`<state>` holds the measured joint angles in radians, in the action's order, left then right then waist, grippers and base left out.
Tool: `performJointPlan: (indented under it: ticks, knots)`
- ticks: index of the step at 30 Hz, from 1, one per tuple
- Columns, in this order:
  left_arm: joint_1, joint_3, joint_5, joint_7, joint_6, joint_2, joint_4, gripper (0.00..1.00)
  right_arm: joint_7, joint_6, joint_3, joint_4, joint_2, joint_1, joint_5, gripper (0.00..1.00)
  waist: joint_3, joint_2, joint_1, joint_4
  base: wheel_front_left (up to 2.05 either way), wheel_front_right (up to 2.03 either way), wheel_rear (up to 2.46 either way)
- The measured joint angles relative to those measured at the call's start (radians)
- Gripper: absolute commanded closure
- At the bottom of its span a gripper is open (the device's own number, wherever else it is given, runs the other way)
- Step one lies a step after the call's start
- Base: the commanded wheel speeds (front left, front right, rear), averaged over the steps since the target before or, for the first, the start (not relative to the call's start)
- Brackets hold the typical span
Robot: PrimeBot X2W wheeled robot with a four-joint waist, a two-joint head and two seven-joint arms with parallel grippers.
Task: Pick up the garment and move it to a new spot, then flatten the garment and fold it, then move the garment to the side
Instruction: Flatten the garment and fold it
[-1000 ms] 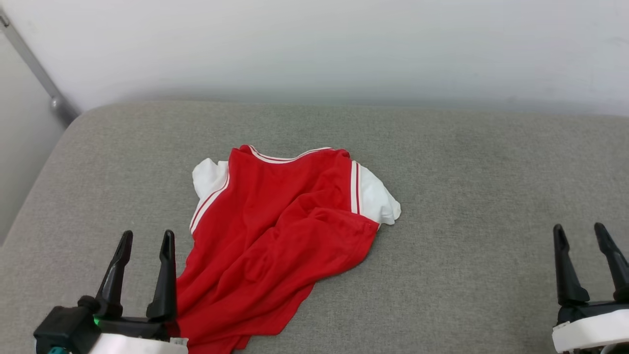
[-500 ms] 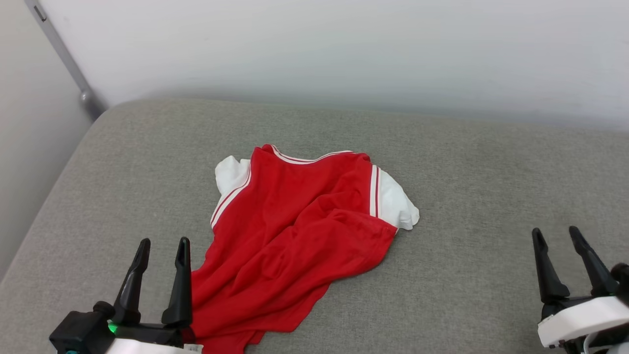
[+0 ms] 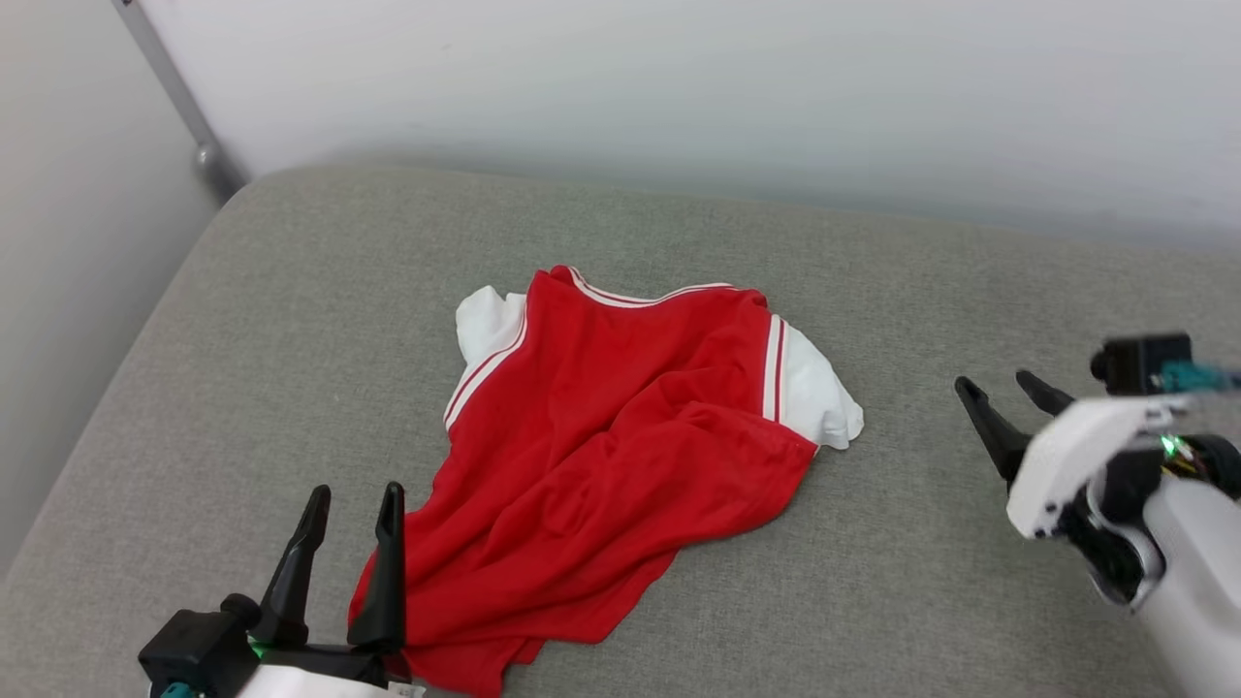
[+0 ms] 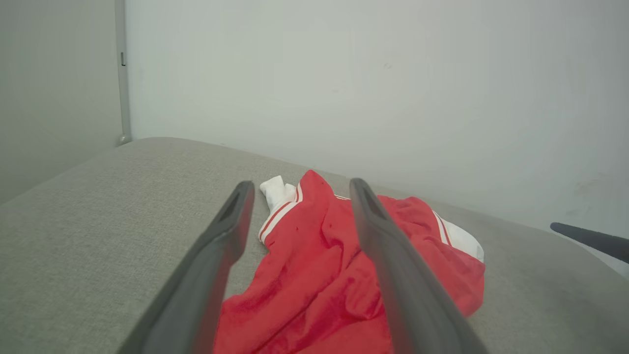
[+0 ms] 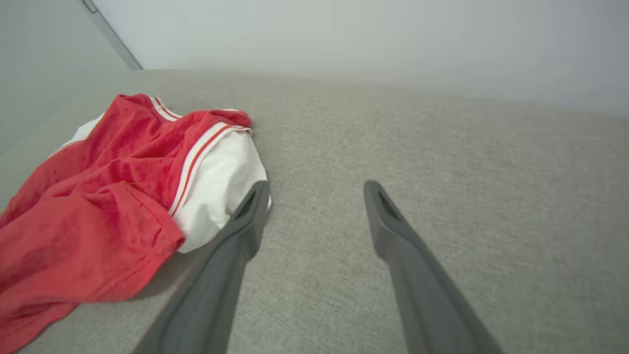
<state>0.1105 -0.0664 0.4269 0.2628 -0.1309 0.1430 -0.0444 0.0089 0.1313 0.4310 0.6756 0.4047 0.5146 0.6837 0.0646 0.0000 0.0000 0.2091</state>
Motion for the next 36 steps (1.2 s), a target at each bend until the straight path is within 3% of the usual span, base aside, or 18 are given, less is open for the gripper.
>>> performJointPlan:
  ticks: [5,13,23,28,29,30,31,36]
  knots:
    - [-0.014,-0.02,0.008,0.0,0.0,-0.007,0.025,0.0,0.229,0.0,0.109,0.076,-0.001,0.142,0.096,0.0,0.009,0.0,0.0,0.024,0.0,0.0,0.0]
    - [-0.053,-0.064,0.032,0.0,0.0,-0.015,0.077,0.0,0.408,0.0,0.134,0.289,-0.044,0.307,0.153,0.0,0.044,0.0,0.0,0.087,0.0,0.0,0.0]
    - [-0.101,-0.103,0.072,0.0,0.0,-0.016,0.122,0.0,0.464,0.0,0.146,0.47,-0.113,0.362,0.158,0.0,0.111,0.0,0.0001,0.194,0.0,0.0,0.0]
    - [-0.131,-0.122,0.088,0.0,0.0,-0.019,0.139,0.0,0.47,0.0,0.164,0.525,-0.113,0.389,0.141,0.0,0.147,0.0,0.0,0.233,0.0,0.0,0.0]
    - [-0.137,-0.123,0.091,0.0,0.0,-0.017,0.143,0.0,0.463,0.0,0.164,0.53,-0.11,0.393,0.141,0.57,0.153,0.0,0.0,0.239,0.0,0.0,0.0]
    - [-0.14,-0.124,0.094,0.0,0.0,-0.016,0.144,0.0,0.451,0.0,0.166,0.535,-0.107,0.397,0.136,0.92,0.159,0.0,0.0,0.244,0.0,0.0,0.0]
    - [-0.141,-0.124,0.096,0.0,0.0,-0.015,0.146,0.0,0.448,0.0,0.166,0.541,-0.105,0.402,0.135,1.0,0.163,0.0,0.0,0.248,0.0,0.0,0.0]
    - [-0.146,-0.118,0.097,0.0,0.0,-0.012,0.151,0.0,0.457,0.001,0.168,0.553,-0.088,0.429,0.137,1.0,0.17,0.0,0.0,0.235,0.0,0.0,0.0]
